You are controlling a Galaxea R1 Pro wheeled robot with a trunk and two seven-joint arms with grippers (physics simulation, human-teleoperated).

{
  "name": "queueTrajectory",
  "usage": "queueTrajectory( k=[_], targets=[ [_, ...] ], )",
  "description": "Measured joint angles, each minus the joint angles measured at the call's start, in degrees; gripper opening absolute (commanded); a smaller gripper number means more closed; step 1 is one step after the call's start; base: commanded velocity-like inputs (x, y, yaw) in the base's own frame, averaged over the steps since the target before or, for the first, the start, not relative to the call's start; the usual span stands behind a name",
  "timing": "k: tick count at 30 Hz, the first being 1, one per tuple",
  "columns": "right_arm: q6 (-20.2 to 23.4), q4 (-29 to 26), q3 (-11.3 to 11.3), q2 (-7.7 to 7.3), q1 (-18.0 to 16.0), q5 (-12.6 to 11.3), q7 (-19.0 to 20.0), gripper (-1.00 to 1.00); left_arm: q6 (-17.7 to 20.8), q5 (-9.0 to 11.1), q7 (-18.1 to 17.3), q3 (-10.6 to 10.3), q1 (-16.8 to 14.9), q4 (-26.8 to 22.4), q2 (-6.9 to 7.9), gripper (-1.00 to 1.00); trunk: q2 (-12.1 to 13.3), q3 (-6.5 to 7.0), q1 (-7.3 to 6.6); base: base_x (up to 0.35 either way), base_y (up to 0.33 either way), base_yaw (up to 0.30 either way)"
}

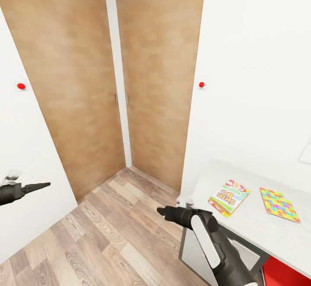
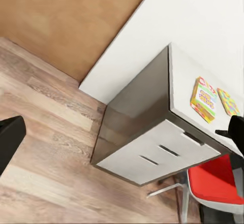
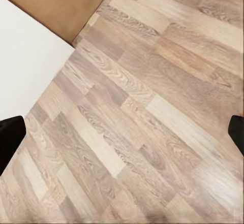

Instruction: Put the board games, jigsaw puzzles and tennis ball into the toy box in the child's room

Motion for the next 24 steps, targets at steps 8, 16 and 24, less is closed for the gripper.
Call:
queueTrajectory(
  k=[8,16,24],
  targets=[
    [-0.14,8.96,0.15,1.25,-3.8,-0.05,-7.96,1.0,-0.01,-8.5,16.55,-0.19,-0.06,3.88,-5.46,1.0,-0.01,-0.28,0.0,0.0,0.0,0.284],
    [0.24,16.93,2.06,2.04,-6.04,-0.06,-8.85,1.0,-4.59,-11.44,30.59,-0.19,-0.01,13.94,-7.12,1.0,0.0,-0.61,0.0,0.0,0.0,0.278],
    [-5.2,29.44,6.86,1.5,-5.93,0.18,-8.67,1.0,-19.88,-11.95,44.11,-0.5,0.01,37.12,-7.34,1.0,-0.01,-0.99,-0.01,0.0,0.077,0.273]
  ],
)
